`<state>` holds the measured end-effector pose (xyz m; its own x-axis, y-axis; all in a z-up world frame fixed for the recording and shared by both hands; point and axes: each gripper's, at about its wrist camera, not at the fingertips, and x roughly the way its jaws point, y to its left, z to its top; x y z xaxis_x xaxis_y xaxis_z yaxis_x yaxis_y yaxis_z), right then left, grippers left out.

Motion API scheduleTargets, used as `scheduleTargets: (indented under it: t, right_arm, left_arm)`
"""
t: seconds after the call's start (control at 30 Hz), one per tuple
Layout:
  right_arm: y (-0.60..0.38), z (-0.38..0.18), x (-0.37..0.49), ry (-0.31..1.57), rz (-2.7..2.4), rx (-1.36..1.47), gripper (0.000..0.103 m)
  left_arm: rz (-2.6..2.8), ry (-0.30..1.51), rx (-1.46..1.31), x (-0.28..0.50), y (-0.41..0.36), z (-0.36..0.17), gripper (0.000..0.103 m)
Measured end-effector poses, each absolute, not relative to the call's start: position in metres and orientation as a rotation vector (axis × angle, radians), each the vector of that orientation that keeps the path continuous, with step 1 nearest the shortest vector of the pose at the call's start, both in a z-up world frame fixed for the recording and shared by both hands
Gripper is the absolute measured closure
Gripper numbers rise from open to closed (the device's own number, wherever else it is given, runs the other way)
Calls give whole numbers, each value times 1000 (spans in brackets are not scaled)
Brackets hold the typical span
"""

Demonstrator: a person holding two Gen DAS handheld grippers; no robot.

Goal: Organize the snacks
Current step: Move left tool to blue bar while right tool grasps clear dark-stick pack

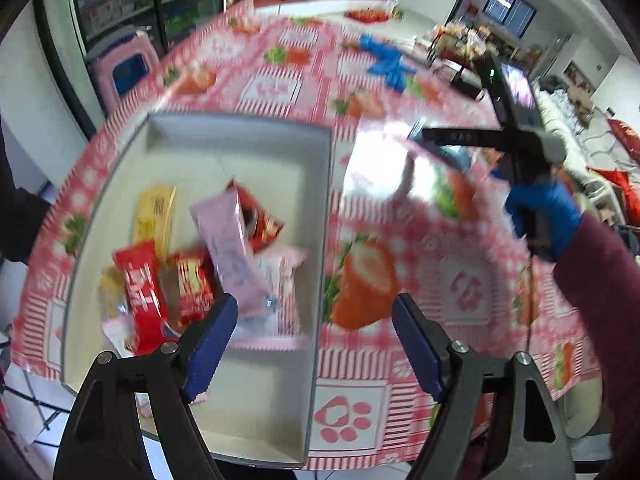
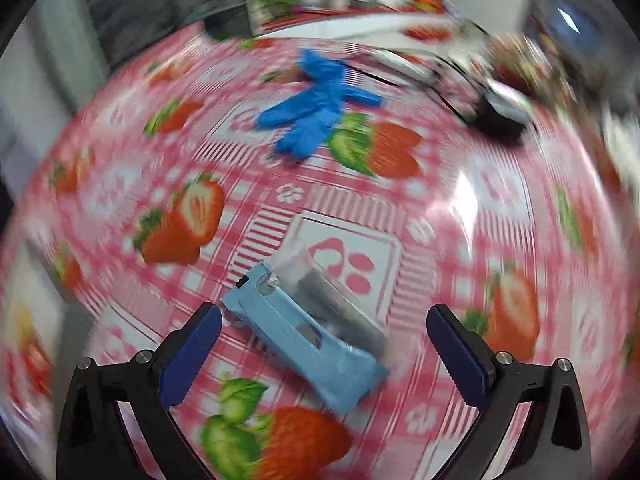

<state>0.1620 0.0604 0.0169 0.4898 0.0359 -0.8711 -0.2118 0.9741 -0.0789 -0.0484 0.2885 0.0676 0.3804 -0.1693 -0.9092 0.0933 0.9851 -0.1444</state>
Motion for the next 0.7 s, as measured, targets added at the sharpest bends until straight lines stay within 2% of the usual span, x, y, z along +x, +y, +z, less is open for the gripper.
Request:
scheduleTargets:
  t: [0.1,0.2,0.27,0.3,0.33,0.4,0.67,0.7]
  right_arm:
    - [61,-1,168,1080,187,-245,0]
    - [43,-7,169,1101,222,-107,0]
    - [38,-3,161,1079,192,-109,10]
    - [37,0,156,1075,193,-104,24]
    - [35,3,151,1074,186,-99,46]
    - [29,7,137,1098,170,-49,62]
    - [36,11,18,1196,202,100,63]
    - [37,10,4,1212,232,139,53]
  left_arm:
    - [-171,1192,-89,-48,286,58,21]
    - [-164,1176,-75,-49,282,59,21]
    - [-161,1165,-56,-52,277,61,21]
    - [-163,1161,-49,-53,274,62,21]
    - [-166,1158,-49,-53,272,63,21]
    - [-179,1154,-51,-57,267,64,21]
    - [-197,1149,-18,-76,238,54,21]
    - [-201,1157,-22,-78,234,51,21]
